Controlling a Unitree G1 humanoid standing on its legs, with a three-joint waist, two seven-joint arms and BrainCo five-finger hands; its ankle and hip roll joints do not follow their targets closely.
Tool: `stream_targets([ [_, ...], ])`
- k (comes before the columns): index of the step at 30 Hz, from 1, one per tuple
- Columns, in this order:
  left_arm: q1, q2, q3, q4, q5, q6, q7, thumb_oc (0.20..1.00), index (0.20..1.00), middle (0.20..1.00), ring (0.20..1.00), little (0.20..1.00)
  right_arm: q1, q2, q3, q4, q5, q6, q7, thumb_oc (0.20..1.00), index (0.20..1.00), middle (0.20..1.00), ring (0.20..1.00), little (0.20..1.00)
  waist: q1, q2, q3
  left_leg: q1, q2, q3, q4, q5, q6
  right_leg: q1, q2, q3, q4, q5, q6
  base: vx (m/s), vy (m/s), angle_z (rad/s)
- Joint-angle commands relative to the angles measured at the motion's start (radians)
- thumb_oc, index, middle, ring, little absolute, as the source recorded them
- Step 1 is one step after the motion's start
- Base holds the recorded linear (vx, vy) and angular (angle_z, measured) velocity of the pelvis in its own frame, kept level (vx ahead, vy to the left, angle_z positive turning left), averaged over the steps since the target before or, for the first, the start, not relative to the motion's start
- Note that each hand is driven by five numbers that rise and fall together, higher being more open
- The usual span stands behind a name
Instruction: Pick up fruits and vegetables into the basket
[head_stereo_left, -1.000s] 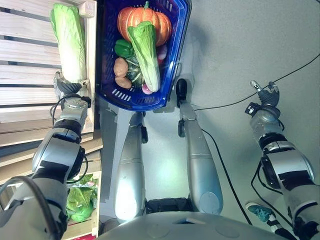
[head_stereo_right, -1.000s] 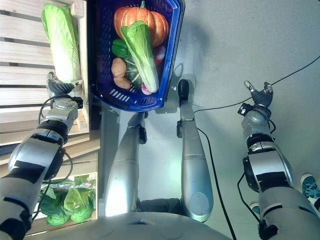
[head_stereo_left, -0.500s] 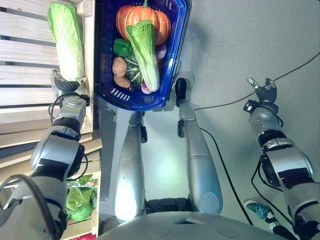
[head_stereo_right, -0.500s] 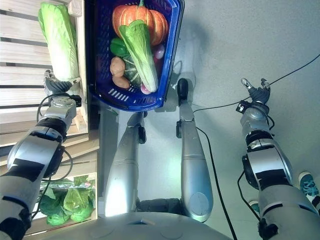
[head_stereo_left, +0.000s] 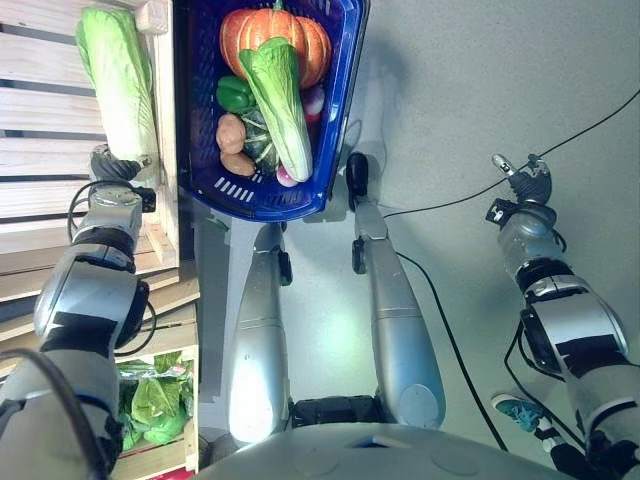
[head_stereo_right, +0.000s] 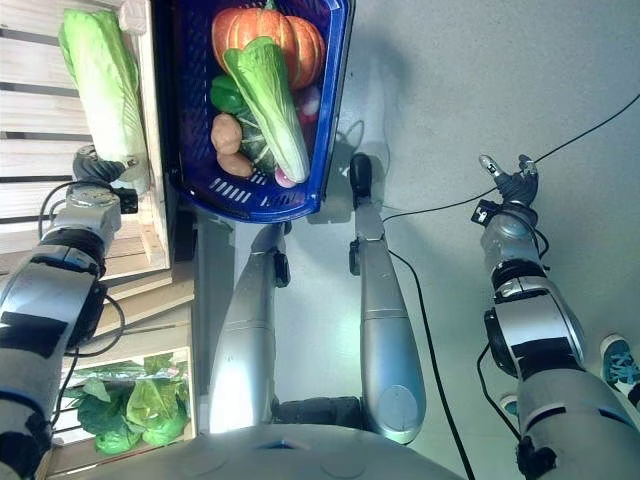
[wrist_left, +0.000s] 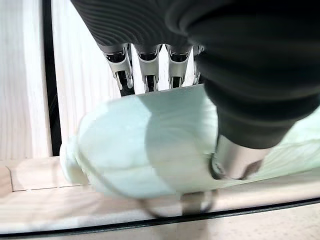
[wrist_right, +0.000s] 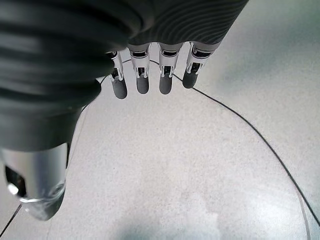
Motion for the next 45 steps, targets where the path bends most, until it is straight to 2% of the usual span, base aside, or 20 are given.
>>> stream_targets([
  [1, 0.030, -0.074, -0.010, 0.046, -0.033, 0.010, -0.066, 0.200, 0.200, 0.200, 0.200, 0.200, 0.040, -0.030, 0.020, 0.003, 0.028, -0.015, 0.002, 1.000, 1.000, 1.000, 1.000, 1.000, -0.004, 0.011, -0.038, 0.016, -0.038, 0.035, -0.094, 0.030, 0.023, 0.052, 0.034, -0.057, 0.055, -0.141, 0.036, 0.00, 0.000, 0.00],
  [11, 0.064, -0.080, 0.020, 0.037, -0.095, -0.020, -0.078, 0.200, 0.200, 0.200, 0.200, 0.200, 0.050, -0.018, 0.019, -0.003, 0.035, -0.025, 0.024, 1.000, 1.000, 1.000, 1.000, 1.000, -0.003, 0.022, -0.038, 0.059, -0.039, 0.039, -0.101, 0.032, 0.023, 0.094, 0.033, -0.059, 0.053, -0.145, 0.034, 0.00, 0.000, 0.00],
  [14, 0.082, -0.082, 0.032, 0.026, -0.120, -0.057, -0.057, 0.200, 0.200, 0.200, 0.200, 0.200, 0.051, -0.016, 0.021, -0.006, 0.044, -0.040, 0.037, 1.000, 1.000, 1.000, 1.000, 1.000, -0.001, 0.028, -0.038, 0.073, -0.039, 0.037, -0.101, 0.033, 0.022, 0.109, 0.033, -0.060, 0.059, -0.150, 0.032, -0.01, -0.011, 0.00],
  [20, 0.131, -0.069, 0.101, -0.047, -0.220, -0.172, 0.038, 0.200, 0.200, 0.200, 0.200, 0.200, 0.059, -0.012, 0.023, -0.044, 0.054, -0.102, 0.063, 1.000, 1.000, 1.000, 1.000, 1.000, 0.006, 0.044, -0.038, 0.102, -0.043, 0.035, -0.102, 0.033, 0.019, 0.140, 0.032, -0.062, 0.058, -0.158, 0.029, 0.00, -0.004, -0.01],
  [23, 0.155, -0.061, 0.136, -0.088, -0.233, -0.224, 0.099, 0.200, 0.200, 0.200, 0.200, 0.200, 0.058, -0.013, 0.021, -0.081, 0.064, -0.124, 0.069, 1.000, 1.000, 1.000, 1.000, 1.000, 0.010, 0.049, -0.038, 0.105, -0.044, 0.032, -0.108, 0.042, 0.017, 0.146, 0.032, -0.063, 0.053, -0.156, 0.026, -0.02, -0.022, -0.04],
  [24, 0.172, -0.059, 0.157, -0.127, -0.239, -0.257, 0.148, 0.200, 0.200, 0.200, 0.200, 0.200, 0.063, -0.010, 0.022, -0.112, 0.070, -0.139, 0.065, 1.000, 1.000, 1.000, 1.000, 1.000, 0.015, 0.050, -0.038, 0.110, -0.044, 0.029, -0.110, 0.042, 0.017, 0.154, 0.032, -0.065, 0.053, -0.160, 0.024, -0.01, -0.031, -0.04],
  [28, 0.203, -0.062, 0.196, -0.202, -0.192, -0.323, 0.250, 0.200, 0.200, 0.200, 0.200, 0.200, 0.074, 0.005, 0.019, -0.175, 0.065, -0.168, 0.049, 1.000, 1.000, 1.000, 1.000, 1.000, 0.023, 0.051, -0.038, 0.124, -0.047, 0.025, -0.110, 0.034, 0.017, 0.170, 0.032, -0.066, 0.056, -0.175, 0.021, 0.00, -0.009, -0.01],
  [33, 0.202, -0.059, 0.220, -0.300, -0.127, -0.381, 0.353, 0.200, 0.200, 0.200, 0.200, 0.200, 0.072, 0.006, 0.023, -0.260, 0.067, -0.192, 0.033, 1.000, 1.000, 1.000, 1.000, 1.000, 0.030, 0.049, -0.038, 0.126, -0.046, 0.022, -0.116, 0.036, 0.016, 0.174, 0.032, -0.072, 0.054, -0.179, 0.016, 0.00, 0.000, 0.00],
  [35, 0.203, -0.060, 0.220, -0.356, -0.060, -0.396, 0.409, 0.200, 0.200, 0.200, 0.200, 0.200, 0.075, 0.009, 0.024, -0.312, 0.058, -0.198, 0.022, 1.000, 1.000, 1.000, 1.000, 1.000, 0.032, 0.050, -0.038, 0.121, -0.045, 0.020, -0.122, 0.043, 0.016, 0.168, 0.033, -0.074, 0.051, -0.173, 0.016, -0.03, -0.019, 0.01],
  [39, 0.207, -0.054, 0.197, -0.469, 0.034, -0.396, 0.478, 0.200, 0.200, 0.200, 0.200, 0.200, 0.101, 0.017, 0.037, -0.440, 0.043, -0.202, -0.014, 1.000, 1.000, 1.000, 1.000, 1.000, 0.033, 0.048, -0.038, 0.124, -0.047, 0.020, -0.123, 0.038, 0.016, 0.172, 0.034, -0.074, 0.054, -0.178, 0.015, 0.00, 0.000, 0.00],
  [45, 0.210, -0.040, 0.162, -0.617, 0.145, -0.406, 0.510, 0.200, 0.200, 0.200, 0.200, 0.200, 0.134, 0.024, 0.043, -0.624, 0.010, -0.190, -0.039, 1.000, 1.000, 1.000, 1.000, 1.000, 0.033, 0.049, -0.038, 0.128, -0.049, 0.022, -0.128, 0.041, 0.015, 0.175, 0.035, -0.073, 0.055, -0.175, 0.016, 0.00, 0.001, 0.02],
])
